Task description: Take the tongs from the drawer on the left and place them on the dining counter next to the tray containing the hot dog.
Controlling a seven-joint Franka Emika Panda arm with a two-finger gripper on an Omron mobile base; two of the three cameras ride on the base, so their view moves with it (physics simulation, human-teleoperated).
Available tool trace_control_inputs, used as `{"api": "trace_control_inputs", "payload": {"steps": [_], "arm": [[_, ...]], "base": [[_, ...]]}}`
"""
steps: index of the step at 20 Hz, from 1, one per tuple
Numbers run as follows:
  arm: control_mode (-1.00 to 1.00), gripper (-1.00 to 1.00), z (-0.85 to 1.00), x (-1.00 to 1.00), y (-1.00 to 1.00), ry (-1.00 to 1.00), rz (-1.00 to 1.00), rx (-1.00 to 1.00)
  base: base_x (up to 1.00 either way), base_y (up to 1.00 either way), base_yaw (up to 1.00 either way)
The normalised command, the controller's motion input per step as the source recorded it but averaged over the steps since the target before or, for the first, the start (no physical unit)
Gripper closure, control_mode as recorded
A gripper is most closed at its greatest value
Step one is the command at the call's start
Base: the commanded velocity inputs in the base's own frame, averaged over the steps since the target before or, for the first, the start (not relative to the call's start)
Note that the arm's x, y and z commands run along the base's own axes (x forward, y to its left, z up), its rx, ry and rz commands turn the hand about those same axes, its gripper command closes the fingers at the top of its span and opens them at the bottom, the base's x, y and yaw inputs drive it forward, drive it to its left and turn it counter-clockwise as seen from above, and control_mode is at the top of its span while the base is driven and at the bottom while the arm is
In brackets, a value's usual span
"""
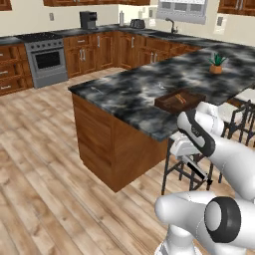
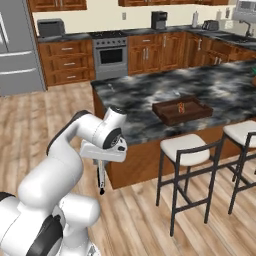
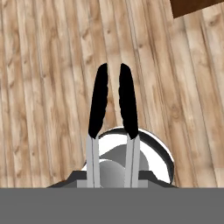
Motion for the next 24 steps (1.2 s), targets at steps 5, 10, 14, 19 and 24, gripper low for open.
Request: {"api": "trace_control_inputs", "payload": {"steps": [5,10,14,19,24], "arm": [[1.0,1.0,0.0,0.0,0.0,0.0,0.0,0.0],[1.0,1.0,0.0,0.0,0.0,0.0,0.0,0.0],[1.0,1.0,0.0,0.0,0.0,0.0,0.0,0.0],[1.0,1.0,0.0,0.0,0.0,0.0,0.0,0.0],[1.0,1.0,0.0,0.0,0.0,0.0,0.0,0.0]], "base": [[0.45,-0.6,0.19],[0.31,-0.61,0.07],[0.41,-0.33,0.02],[0.81,-0.07,0.0],[0.58,0.0,0.01]]}}
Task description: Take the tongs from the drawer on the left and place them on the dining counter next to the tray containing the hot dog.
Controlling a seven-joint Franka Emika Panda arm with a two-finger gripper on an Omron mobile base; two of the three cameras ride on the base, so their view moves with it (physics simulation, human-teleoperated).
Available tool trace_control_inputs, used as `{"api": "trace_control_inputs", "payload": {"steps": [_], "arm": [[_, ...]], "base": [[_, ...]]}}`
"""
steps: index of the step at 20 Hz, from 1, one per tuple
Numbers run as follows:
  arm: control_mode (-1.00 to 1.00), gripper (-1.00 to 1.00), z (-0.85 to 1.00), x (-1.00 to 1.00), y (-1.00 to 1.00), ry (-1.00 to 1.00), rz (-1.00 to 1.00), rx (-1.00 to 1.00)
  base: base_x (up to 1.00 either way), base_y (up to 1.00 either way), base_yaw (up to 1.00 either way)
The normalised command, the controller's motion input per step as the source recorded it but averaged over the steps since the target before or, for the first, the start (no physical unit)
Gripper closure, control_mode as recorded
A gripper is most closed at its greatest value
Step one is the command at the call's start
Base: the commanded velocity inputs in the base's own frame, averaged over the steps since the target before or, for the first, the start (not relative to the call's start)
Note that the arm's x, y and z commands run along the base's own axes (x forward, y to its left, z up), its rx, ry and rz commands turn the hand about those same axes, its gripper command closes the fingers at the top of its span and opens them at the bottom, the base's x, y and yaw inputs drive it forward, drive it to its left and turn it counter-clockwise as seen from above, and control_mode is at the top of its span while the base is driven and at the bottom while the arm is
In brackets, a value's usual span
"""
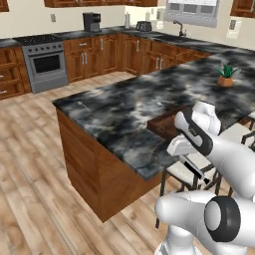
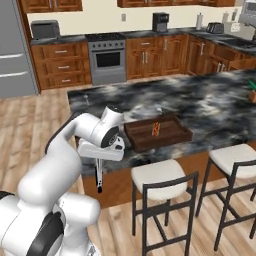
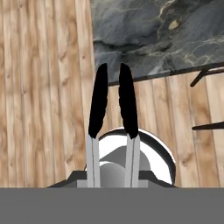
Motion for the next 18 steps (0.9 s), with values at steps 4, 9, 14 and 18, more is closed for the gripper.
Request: {"api": "trace_control_inputs", "payload": {"steps": [4,9,14,18], "arm": [[1.0,1.0,0.0,0.0,0.0,0.0,0.0,0.0],[1.0,1.0,0.0,0.0,0.0,0.0,0.0,0.0],[1.0,1.0,0.0,0.0,0.0,0.0,0.0,0.0],[1.0,1.0,0.0,0.0,0.0,0.0,0.0,0.0]], "base": [[0.61,0.0,0.0],[0.35,-0.02,0.0],[0.23,-0.11,0.0],[0.43,-0.09,0.0]]}}
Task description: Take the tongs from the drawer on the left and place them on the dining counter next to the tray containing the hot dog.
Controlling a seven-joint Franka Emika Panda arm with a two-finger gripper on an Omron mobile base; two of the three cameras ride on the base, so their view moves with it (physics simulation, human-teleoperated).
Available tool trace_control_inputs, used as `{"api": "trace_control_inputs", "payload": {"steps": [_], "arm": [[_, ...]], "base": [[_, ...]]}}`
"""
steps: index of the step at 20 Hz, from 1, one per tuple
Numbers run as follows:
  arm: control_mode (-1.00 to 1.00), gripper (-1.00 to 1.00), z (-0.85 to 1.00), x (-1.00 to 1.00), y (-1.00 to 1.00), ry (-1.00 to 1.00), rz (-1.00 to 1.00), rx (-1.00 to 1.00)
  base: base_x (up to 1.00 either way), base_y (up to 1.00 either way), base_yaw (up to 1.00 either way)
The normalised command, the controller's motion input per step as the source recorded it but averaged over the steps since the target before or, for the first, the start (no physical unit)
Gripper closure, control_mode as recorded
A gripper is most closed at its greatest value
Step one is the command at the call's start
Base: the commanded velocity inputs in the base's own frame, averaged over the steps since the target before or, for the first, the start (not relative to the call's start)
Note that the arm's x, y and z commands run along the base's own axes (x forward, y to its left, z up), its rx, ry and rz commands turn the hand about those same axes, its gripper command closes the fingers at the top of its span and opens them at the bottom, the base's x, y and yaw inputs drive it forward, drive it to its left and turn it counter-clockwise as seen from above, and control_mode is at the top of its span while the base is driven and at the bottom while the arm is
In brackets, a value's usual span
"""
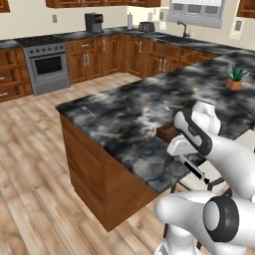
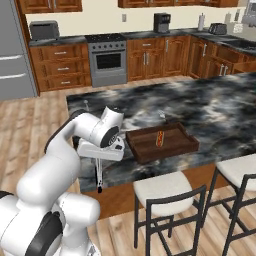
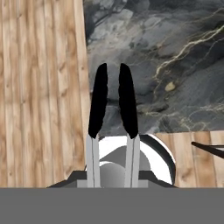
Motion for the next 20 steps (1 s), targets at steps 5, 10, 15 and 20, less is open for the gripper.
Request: {"api": "trace_control_inputs", "payload": {"steps": [5,10,15,20], "arm": [[1.0,1.0,0.0,0.0,0.0,0.0,0.0,0.0],[1.0,1.0,0.0,0.0,0.0,0.0,0.0,0.0],[1.0,1.0,0.0,0.0,0.0,0.0,0.0,0.0],[-1.0,1.0,0.0,0.32,0.0,0.01,0.01,0.0]], "base": [[0.43,-0.03,0.0],[0.0,0.0,0.0],[0.0,0.0,0.0],[0.04,0.0,0.0]]}}
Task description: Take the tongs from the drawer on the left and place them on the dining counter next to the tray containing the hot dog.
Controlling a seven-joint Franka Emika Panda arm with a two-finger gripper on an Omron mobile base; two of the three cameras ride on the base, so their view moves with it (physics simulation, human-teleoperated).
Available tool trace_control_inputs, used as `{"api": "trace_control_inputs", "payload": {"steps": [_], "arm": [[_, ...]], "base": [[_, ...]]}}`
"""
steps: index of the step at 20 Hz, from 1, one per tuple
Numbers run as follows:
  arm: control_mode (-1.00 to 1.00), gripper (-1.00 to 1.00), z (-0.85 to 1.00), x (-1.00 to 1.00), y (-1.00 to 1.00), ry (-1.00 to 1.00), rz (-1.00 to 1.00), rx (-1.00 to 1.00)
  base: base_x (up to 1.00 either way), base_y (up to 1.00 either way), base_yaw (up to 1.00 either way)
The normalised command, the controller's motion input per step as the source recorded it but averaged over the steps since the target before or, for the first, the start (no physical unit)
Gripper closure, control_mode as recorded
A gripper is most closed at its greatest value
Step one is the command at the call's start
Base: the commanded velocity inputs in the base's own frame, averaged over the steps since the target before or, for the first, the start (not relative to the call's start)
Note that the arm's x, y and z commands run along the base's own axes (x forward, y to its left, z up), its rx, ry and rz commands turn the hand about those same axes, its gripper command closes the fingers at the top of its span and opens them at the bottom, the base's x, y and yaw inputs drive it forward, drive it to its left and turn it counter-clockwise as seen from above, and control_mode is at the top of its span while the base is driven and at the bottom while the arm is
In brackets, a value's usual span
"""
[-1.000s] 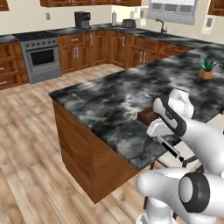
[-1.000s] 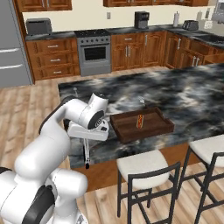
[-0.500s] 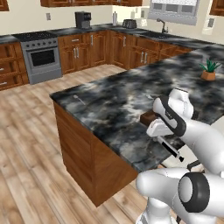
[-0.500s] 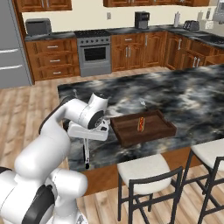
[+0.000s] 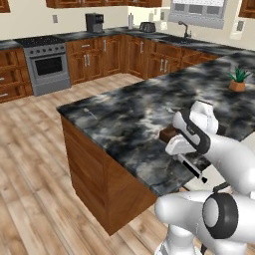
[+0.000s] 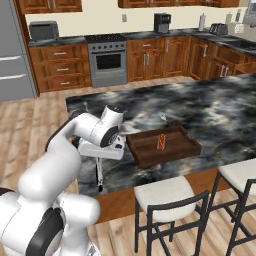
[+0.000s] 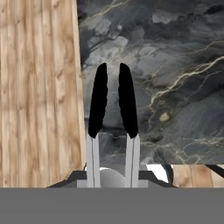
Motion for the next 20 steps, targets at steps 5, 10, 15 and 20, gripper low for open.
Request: {"api": "trace_control_inputs", "payload": {"steps": [5,10,15,20], "arm": [[-1.0,1.0,0.01,0.89,0.0,0.07,0.13,0.0],[-1.0,1.0,-0.02,0.85,0.0,0.0,0.11,-0.05],[-1.0,1.0,-0.1,0.56,-0.02,-0.04,0.04,-0.04],[-1.0,1.0,-0.17,0.41,0.0,-0.06,0.06,-0.03]], "base": [[0.0,0.0,0.0],[0.0,0.0,0.0],[0.0,0.0,0.0],[0.0,0.0,0.0]]}}
